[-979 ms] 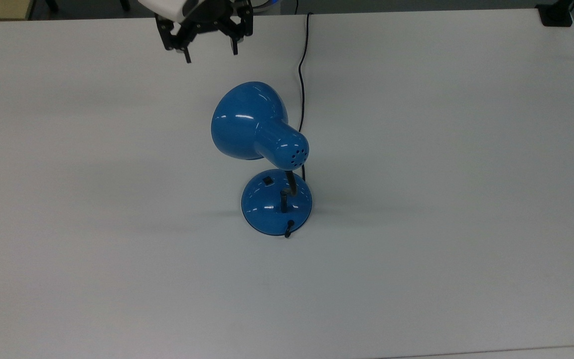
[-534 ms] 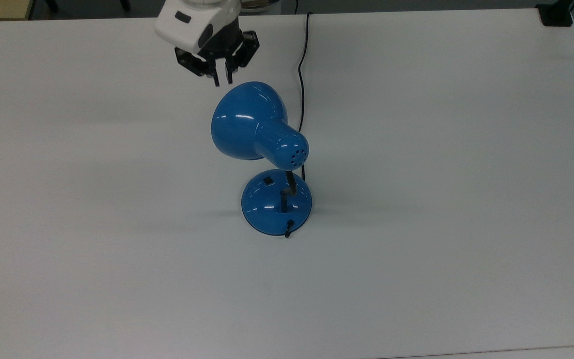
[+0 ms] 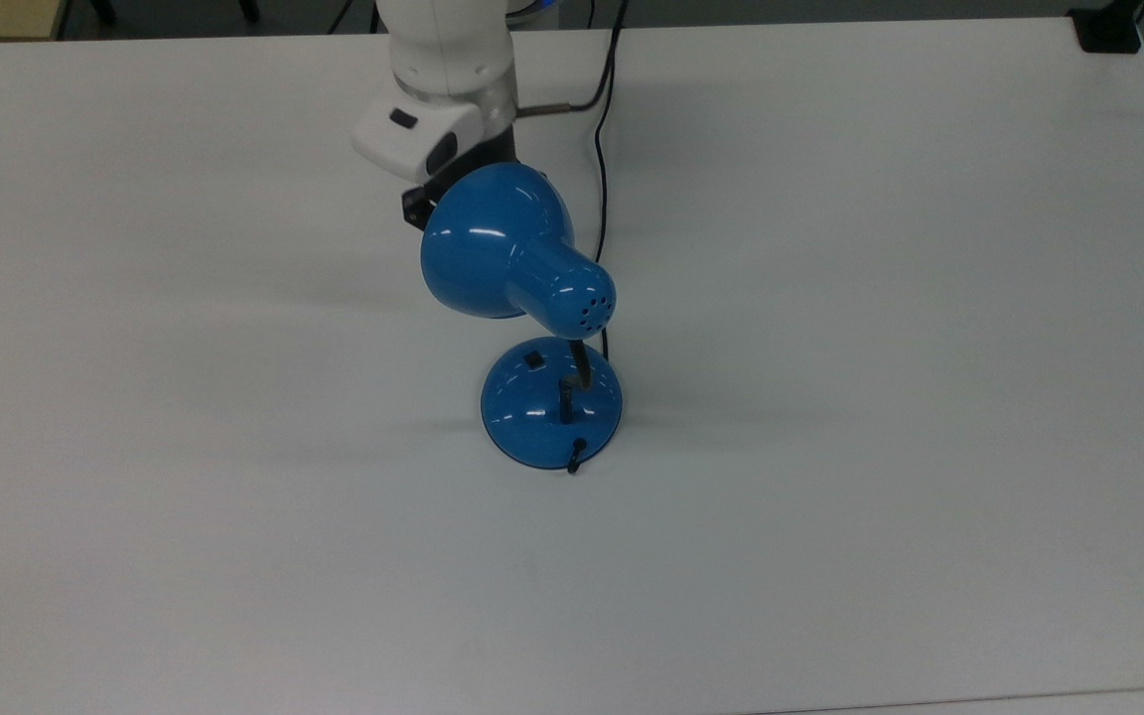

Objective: Turn on the lamp
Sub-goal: 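Lower the gripper past the shade toward the switch on the lamp base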

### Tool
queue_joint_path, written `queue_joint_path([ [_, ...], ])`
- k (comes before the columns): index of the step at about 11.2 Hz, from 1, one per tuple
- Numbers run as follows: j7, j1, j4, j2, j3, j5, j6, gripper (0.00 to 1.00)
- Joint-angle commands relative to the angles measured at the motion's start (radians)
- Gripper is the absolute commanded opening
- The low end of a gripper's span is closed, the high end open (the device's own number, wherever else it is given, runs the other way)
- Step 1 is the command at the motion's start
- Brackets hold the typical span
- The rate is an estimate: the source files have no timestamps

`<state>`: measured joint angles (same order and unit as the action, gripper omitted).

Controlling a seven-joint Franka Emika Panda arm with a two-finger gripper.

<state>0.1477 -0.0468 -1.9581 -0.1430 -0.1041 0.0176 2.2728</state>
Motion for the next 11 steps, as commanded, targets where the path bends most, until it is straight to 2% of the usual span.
queue_joint_path([
  [1,-0.088,0.050,-0.005,-0.067,0.004,0.010,0.140,0.00],
  [5,-0.151,0.076,0.001,-0.147,0.004,0.009,0.278,0.00],
  [11,-0.180,0.077,0.028,-0.214,0.004,0.001,0.352,0.00],
])
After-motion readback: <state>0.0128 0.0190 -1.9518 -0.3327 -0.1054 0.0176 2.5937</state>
